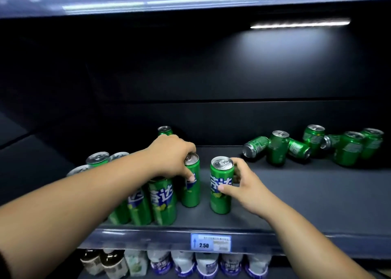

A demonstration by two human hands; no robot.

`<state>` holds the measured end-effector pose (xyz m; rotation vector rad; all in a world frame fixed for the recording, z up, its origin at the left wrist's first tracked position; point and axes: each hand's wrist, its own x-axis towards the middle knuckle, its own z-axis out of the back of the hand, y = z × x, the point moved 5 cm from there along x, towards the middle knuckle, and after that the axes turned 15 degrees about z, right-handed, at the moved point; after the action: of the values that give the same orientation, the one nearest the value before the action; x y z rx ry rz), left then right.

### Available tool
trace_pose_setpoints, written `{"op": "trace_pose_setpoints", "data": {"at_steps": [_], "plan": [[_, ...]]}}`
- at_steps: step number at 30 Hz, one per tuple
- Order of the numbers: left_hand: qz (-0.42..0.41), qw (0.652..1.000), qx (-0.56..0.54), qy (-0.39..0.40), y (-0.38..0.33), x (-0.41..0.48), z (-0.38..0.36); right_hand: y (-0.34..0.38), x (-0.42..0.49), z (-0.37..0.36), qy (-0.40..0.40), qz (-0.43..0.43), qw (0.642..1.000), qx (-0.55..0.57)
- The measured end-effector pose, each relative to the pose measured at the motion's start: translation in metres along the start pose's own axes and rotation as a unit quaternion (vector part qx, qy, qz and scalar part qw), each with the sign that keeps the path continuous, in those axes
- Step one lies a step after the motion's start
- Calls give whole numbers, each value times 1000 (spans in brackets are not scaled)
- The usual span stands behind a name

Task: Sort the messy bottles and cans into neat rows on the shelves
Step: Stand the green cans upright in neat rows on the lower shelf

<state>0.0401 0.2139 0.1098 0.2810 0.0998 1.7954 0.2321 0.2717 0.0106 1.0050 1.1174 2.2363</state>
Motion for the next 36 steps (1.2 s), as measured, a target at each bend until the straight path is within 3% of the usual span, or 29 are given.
{"op": "trace_pose_setpoints", "data": {"at_steps": [6,9,18,23,36], "plan": [[-30,986,-151,58,19,6,-13,7,-12,-17,15,-16,999,30],[3,969,-242,54,27,8,-25,12,-16,-25,20,-7,1000,12],[33,958,-281,44,33,6,-30,23,-20,-52,23,8,999,37],[57,930,-358,59,36,10,-37,14,-23,-56,-10,-5,1000,7],[84,923,-370,67,39,15,-46,10,-18,-82,-26,-5,999,31]]}}
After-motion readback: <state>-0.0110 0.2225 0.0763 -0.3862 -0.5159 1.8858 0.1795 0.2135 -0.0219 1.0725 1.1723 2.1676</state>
